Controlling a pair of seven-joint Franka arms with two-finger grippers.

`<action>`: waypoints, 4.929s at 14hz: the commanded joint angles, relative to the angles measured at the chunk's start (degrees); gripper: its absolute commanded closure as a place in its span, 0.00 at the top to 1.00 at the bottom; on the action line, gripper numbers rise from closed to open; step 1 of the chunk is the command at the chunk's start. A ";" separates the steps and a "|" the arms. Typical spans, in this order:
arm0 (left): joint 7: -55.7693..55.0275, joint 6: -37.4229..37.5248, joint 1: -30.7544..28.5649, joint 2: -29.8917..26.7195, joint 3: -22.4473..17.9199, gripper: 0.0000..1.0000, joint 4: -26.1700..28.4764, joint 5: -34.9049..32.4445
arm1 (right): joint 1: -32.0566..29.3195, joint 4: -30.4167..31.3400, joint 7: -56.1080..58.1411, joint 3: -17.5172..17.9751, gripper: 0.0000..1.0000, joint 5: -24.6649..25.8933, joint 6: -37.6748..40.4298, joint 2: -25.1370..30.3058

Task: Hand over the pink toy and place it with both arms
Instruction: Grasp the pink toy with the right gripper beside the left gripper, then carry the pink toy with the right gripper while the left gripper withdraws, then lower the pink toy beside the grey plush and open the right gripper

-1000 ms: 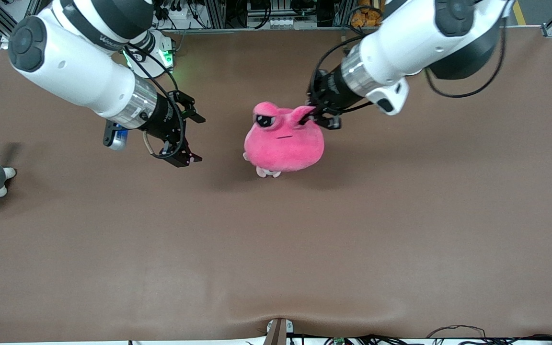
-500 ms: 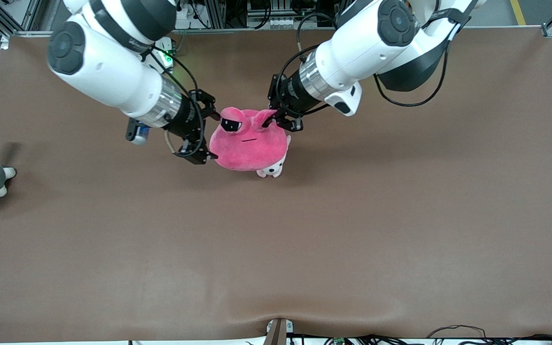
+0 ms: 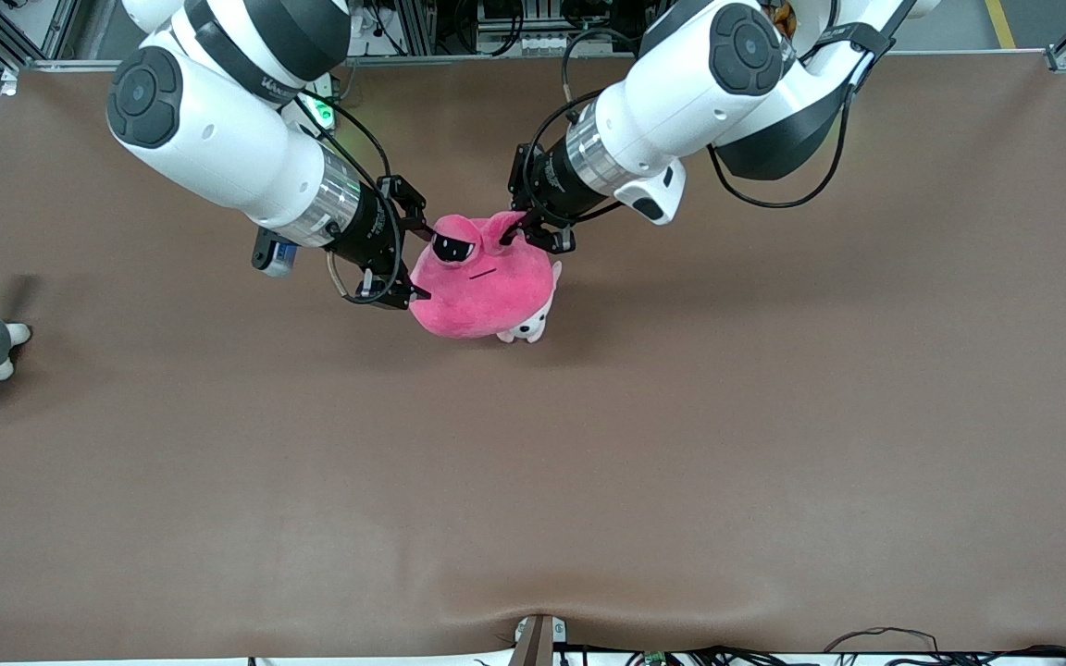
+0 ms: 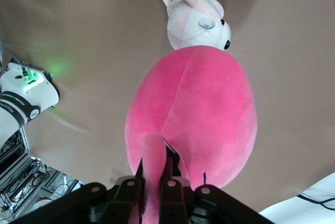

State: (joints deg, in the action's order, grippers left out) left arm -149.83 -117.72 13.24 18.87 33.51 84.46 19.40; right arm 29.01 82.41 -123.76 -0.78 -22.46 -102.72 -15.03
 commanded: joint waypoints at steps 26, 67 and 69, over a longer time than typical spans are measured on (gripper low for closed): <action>6.43 12.84 -4.00 -2.16 0.06 1.00 -2.02 -12.71 | -15.79 -1.99 6.78 -0.71 0.00 -1.88 5.16 0.17; 131.73 30.18 -6.91 -35.83 -31.14 1.00 19.95 -23.18 | -21.87 -21.59 114.44 3.16 1.00 31.96 32.31 -3.35; 131.99 30.27 -7.17 -35.31 -31.14 1.00 19.25 -23.01 | -24.61 -19.93 120.07 3.33 1.00 28.19 32.76 -0.28</action>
State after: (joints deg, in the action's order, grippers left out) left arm -18.75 -86.44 5.63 -15.67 3.27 102.87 -3.49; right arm 7.74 59.57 -11.20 2.79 7.82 -70.24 -18.92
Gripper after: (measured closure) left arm 0.000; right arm 0.000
